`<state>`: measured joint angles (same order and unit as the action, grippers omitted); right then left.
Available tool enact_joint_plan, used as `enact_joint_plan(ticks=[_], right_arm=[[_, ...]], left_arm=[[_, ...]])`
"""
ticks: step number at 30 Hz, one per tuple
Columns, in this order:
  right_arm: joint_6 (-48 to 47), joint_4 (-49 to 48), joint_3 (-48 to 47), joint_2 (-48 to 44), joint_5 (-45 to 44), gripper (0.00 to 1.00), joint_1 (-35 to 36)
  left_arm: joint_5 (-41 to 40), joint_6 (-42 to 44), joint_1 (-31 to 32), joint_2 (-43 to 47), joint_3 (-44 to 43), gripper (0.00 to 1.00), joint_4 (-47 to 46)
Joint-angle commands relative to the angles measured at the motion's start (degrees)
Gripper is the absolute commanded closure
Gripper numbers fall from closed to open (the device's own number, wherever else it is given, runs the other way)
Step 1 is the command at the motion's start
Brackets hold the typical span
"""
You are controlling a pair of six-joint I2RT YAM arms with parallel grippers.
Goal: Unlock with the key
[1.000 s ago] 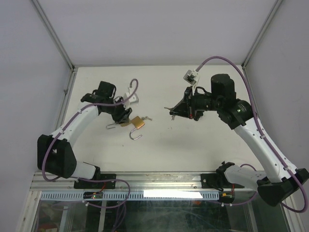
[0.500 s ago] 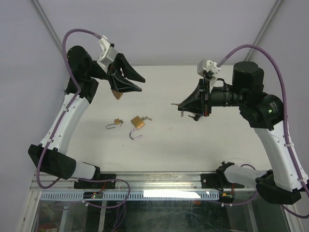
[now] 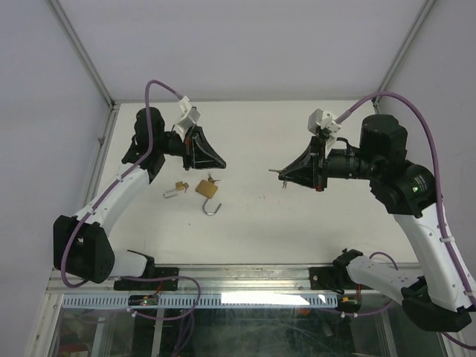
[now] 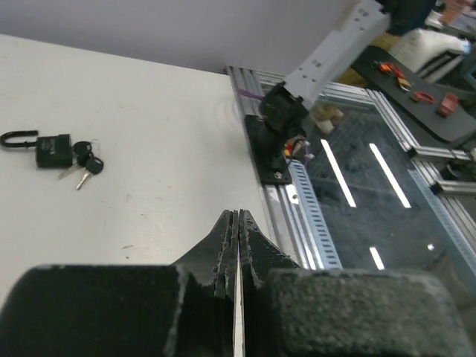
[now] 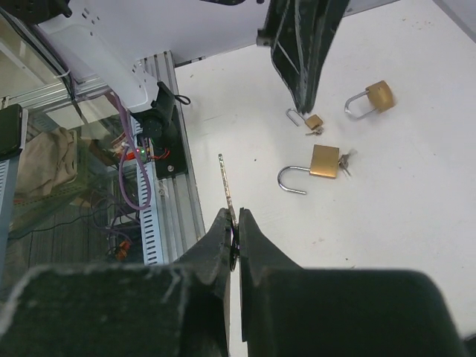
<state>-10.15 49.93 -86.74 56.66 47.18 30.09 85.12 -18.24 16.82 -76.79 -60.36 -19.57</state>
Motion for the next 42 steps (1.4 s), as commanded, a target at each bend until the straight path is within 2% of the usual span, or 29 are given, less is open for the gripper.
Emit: enact_joint_plan(ticks=[1, 2, 4, 6, 7, 8, 13, 15, 20, 22, 25, 31, 40, 42], right_arm=[[2.11, -3.69, -1.04, 0.33, -0.38, 1.0, -0.25], [2.36, -3.66, -1.14, 0.49, -0.36, 1.0, -0.24], [3.44, -4.04, -1.11, 0.79, -0.41, 1.0, -0.26], [4.6, -4.69, -0.89, 1.11, -0.27, 1.0, -0.27], [5.08, -4.97, -0.84, 1.41, -0.34, 1.0, -0.22], [5.47, -5.16, -0.74, 1.66, -0.51, 1.0, -0.24], [6.9, -6.21, 0.25, 2.76, -0.81, 1.0, -0.23], [7.47, -6.59, 0.64, 3.64, -0.77, 1.0, -0.29], [7.99, -5.47, 0.09, 5.64, -1.8, 1.0, -0.21], [8.39, -5.16, 0.24, 6.33, -2.61, 1.0, -0.26], [9.38, -5.19, 0.29, 7.39, -2.71, 1.0, -0.26], [10.41, -4.96, -0.24, 8.87, -3.41, 1.0, -0.26], [10.07, -5.11, -1.94, 10.83, -3.47, 1.0, -0.29], [9.9, -5.11, -2.26, 11.37, -3.24, 1.0, -0.25]], left_arm=[[-18.16, 41.74, 3.58, 1.27, -4.23, 1.0, 42.68], [-23.42, 45.8, 3.92, 0.13, -4.92, 1.0, 46.5], [-33.88, 44.38, 3.36, -1.69, -5.37, 1.0, 47.59], [-38.19, 44.84, 0.49, -2.47, -5.33, 0.76, 46.81], [-40.49, 43.44, -0.91, -2.68, -5.22, 0.59, 45.42], [-44.35, 41.62, -1.95, -3.34, -5.56, 0.48, 44.28], [-67.41, 37.92, -4.33, -12.03, -12.47, 0.12, 42.28], [-72.61, 39.77, -5.81, -19.39, -19.44, 0.03, 44.94], [-78.95, 40.12, -12.35, -42.11, -44.65, 0.01, 58.94], [-84.34, 38.39, -13.77, -50.11, -54.91, 0.01, 62.82], [-89.63, 36.02, -14.14, -57.97, -63.34, 0.01, 65.06], [-92.14, 33.02, -14.64, -60.28, -60.35, 0.01, 62.24], [-82.73, 30.47, -15.41, -53.0, -46.08, 0.01, 62.55], [-80.65, 30.41, -15.43, -51.6, -43.83, 0.05, 62.55]])
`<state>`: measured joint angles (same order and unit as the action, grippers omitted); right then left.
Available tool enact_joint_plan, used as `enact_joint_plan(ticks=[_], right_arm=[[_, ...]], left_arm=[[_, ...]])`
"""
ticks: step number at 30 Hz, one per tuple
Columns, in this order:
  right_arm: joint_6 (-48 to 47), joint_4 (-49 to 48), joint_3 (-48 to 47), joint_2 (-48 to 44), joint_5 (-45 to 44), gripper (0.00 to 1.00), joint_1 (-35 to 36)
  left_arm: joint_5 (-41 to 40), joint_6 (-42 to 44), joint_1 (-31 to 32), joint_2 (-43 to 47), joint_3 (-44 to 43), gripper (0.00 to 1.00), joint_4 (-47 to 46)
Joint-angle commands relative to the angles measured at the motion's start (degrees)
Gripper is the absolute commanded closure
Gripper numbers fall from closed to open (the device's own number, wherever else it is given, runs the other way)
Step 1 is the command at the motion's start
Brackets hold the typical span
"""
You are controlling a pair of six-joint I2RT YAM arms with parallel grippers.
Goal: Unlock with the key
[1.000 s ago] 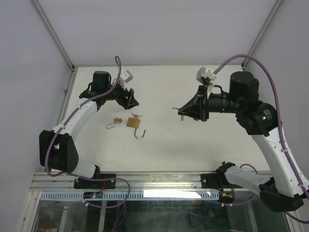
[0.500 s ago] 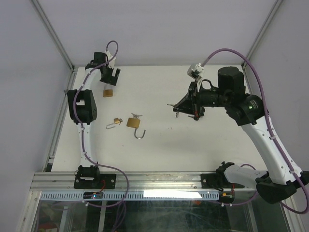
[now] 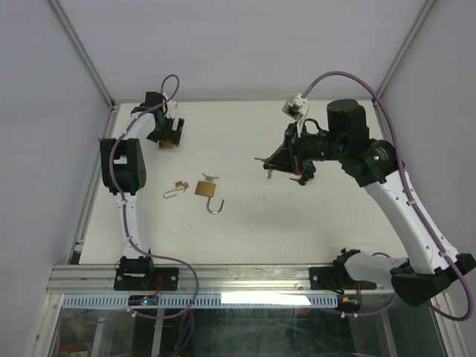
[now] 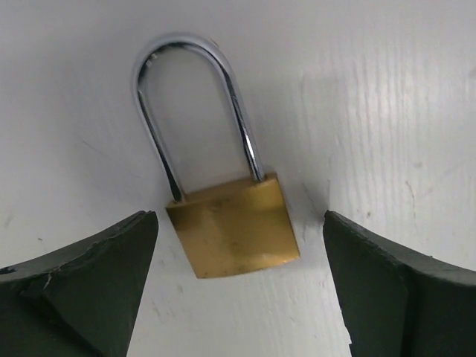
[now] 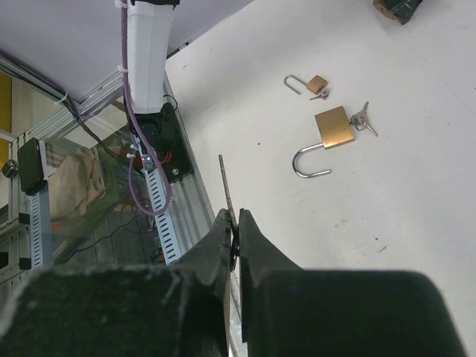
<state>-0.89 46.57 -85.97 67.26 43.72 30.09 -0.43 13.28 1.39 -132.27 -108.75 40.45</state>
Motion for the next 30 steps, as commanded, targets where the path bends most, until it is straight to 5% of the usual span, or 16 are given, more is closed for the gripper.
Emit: enact_joint_plan(ticks=[1, 8, 10, 16, 24, 28, 30], right_arm=[[0.55, -1.8, -3.13, 0.95, 0.22, 1.0, -0.24], [-0.02, -1.71, -3.46, 0.76, 0.57, 1.0, -0.27], [0.17, -1.45, -3.36, 0.27, 0.5, 1.0, -0.27], [0.75, -1.06, -2.7, -0.85, 0.05, 1.0, -0.27], [1.14, -0.48, -2.09, -2.31, -1.38, 1.0, -0.21], [0.9, -0.79, -2.01, -1.7, -0.8, 1.0, -0.22], [0.94, -1.31, -2.06, -1.18, -0.01, 1.0, -0.29]], left_arm=[[5.37, -1.14, 0.01, 4.36, 5.49, 0.09, 2.49], [2.51, 0.96, -0.06, 3.09, 8.59, 0.33, -0.21], [1.87, 0.89, 0.0, 2.78, 8.64, 0.32, -1.13], [1.45, 1.56, -0.01, 2.0, 5.16, 0.08, -1.85], [18.28, 18.78, -0.61, 10.49, 3.63, 0.14, 8.46], [20.92, 16.65, -4.14, 8.11, -5.44, 0.34, 9.56], [18.41, 14.34, -4.37, 3.52, -10.56, 0.35, 9.43]])
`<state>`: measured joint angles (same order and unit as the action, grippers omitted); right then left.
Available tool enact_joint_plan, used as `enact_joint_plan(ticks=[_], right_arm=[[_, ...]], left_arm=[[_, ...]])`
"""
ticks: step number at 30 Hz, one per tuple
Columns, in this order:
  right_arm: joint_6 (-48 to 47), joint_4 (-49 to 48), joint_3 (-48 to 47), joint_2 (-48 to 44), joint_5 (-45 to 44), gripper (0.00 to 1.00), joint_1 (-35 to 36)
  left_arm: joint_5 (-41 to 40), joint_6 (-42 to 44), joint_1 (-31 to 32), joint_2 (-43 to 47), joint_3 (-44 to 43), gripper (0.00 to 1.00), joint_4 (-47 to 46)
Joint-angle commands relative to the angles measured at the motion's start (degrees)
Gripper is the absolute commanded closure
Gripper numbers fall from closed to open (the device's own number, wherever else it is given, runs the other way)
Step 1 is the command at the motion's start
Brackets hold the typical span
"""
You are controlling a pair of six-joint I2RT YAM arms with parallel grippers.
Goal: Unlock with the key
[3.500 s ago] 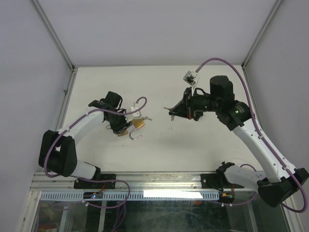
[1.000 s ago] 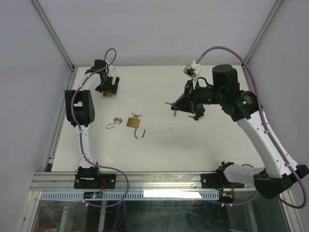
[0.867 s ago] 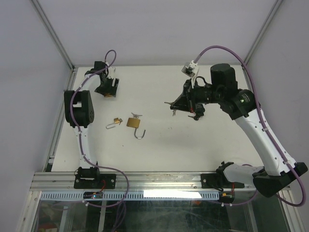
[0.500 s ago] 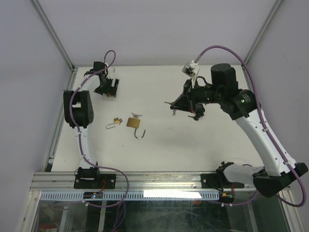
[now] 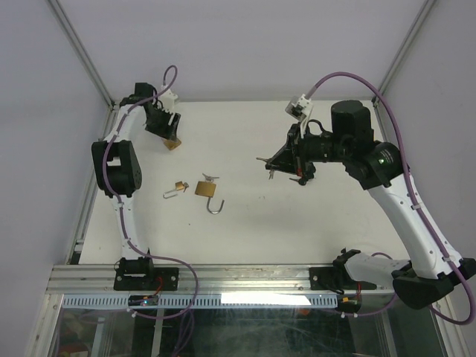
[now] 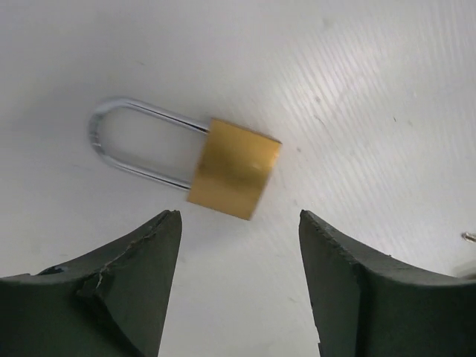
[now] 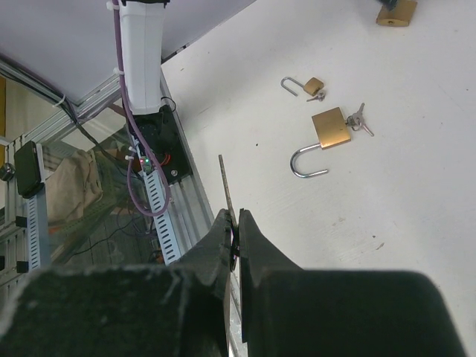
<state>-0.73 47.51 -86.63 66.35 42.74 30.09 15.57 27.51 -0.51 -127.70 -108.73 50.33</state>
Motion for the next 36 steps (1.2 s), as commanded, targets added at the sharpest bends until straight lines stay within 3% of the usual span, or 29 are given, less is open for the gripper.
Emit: enact_joint_plan(ticks=[1, 6, 11, 23, 29, 36], right_arm=[[0.82, -2.33, -1.52, -0.01, 1.3, 1.0, -0.26], [0.94, -1.8, -2.11, -0.07, 1.2, 1.0, -0.22], [1.64, -1.8, -2.24, -0.45, 0.98, 1.0, -0.29], [2.31, -2.07, -2.57, -0.76, 0.76, 1.0, -0.28], [2.4, -2.24, -1.64, -0.83, 1.05, 1.0, -0.24], [2.47, -2.24, -1.73, -0.93, 1.34, 1.0, -0.23]], left_arm=[[1.51, -0.47, -2.5, -2.98, -13.01, 0.35, -0.41], [-3.7, -1.74, -2.47, -10.58, -20.51, 0.29, -5.07], [-7.29, -0.18, -2.36, -13.09, -21.18, 0.33, -10.97], [-7.36, 3.74, -2.95, -10.51, -12.2, 0.39, -10.44], [4.99, 11.49, -2.97, -2.51, -2.49, 0.3, -10.51], [2.34, 13.05, -3.48, -3.32, -9.68, 0.2, -9.32]])
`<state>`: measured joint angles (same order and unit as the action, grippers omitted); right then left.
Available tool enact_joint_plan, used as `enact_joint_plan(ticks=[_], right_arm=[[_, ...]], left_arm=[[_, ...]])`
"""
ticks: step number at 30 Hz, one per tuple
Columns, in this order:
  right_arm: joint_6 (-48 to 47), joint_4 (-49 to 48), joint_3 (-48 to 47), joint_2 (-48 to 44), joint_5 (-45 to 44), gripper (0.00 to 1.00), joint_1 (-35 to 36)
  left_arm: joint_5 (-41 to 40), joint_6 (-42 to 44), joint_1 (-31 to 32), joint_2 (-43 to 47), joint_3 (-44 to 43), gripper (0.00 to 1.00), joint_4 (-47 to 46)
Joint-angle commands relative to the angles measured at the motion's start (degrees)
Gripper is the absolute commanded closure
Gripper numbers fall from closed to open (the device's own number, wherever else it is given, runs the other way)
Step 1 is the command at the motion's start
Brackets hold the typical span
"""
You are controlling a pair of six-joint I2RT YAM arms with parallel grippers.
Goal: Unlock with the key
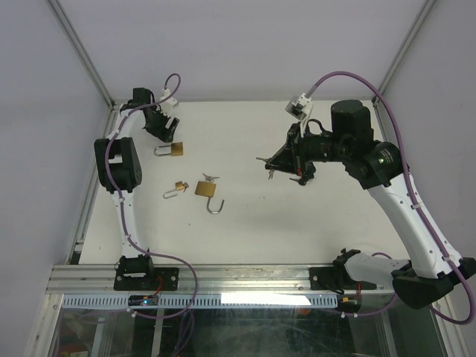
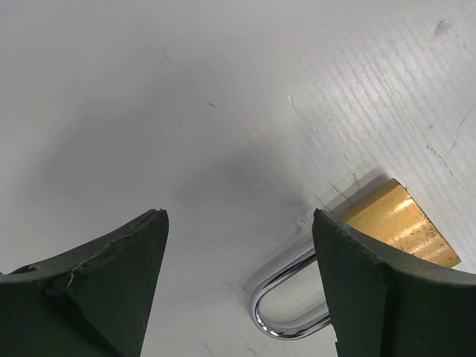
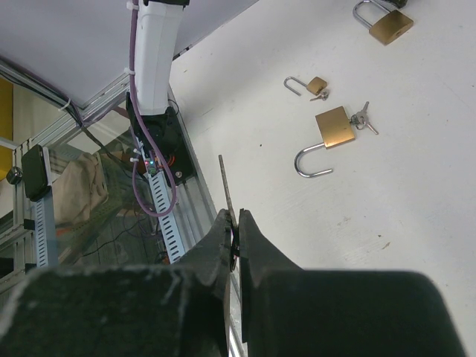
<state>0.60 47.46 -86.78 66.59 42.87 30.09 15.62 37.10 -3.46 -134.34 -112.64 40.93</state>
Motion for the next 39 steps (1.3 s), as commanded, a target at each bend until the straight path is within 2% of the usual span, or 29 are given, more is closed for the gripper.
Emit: enact_joint_plan(ticks=[1, 3, 5, 7, 9, 13, 19, 29, 31, 33, 35, 37, 39], right_arm=[[1.26, -2.12, -1.41, -1.26, 1.1, 1.0, -0.21], [1.49, -2.07, -1.0, -1.74, 0.95, 1.0, -0.28], [1.74, -2.26, -0.54, -2.1, 0.95, 1.0, -0.26], [1.77, -2.43, -0.24, -2.16, 1.07, 1.0, -0.26], [1.73, -2.61, -0.3, -1.87, 1.43, 1.0, -0.23], [1.45, -2.71, -0.41, -1.23, 2.18, 1.0, -0.27], [1.91, -2.72, -0.34, -1.31, 2.27, 1.0, -0.18], [2.83, -2.86, -0.21, -2.04, 1.93, 1.0, -0.15], [2.83, -2.9, -0.36, -1.94, 1.88, 1.0, -0.17], [2.83, -2.79, -0.62, -1.99, 1.86, 1.0, -0.19], [2.65, -2.51, -0.8, -2.06, 1.63, 1.0, -0.16], [2.58, -2.51, -0.69, -2.23, 1.52, 1.0, -0.16], [2.56, -2.63, -0.58, -2.21, 1.59, 1.0, -0.19]], left_arm=[[4.45, 5.56, -0.67, 3.35, -6.76, 0.16, 1.96], [11.23, 13.1, -0.7, 5.36, -5.71, 0.08, 6.71], [19.8, 25.92, -0.75, 10.3, -0.72, 0.01, 11.32], [23.89, 36.92, -0.75, 13.42, 4.58, 0.01, 16.27], [24.49, 42.72, -0.74, 13.2, 5.34, 0.01, 20.08], [21.87, 49.68, -0.69, 7.15, -1.41, 0.01, 27.52], [17.62, 50.44, 1.37, 0.25, -8.64, 0.01, 28.58], [13.38, 51.47, 4.43, -2.51, -6.46, 0.01, 26.72], [11.7, 51.85, 4.99, -2.87, -5.74, 0.07, 27.49], [10.56, 53.56, 5.03, -3.6, -6.4, 0.23, 30.48], [8.66, 54.34, 4.98, -4.26, -6.96, 0.34, 32.73], [6.34, 54.68, 4.97, -4.48, -6.71, 0.36, 33.62], [3.93, 55.1, 4.89, -4.52, -6.08, 0.43, 33.83]])
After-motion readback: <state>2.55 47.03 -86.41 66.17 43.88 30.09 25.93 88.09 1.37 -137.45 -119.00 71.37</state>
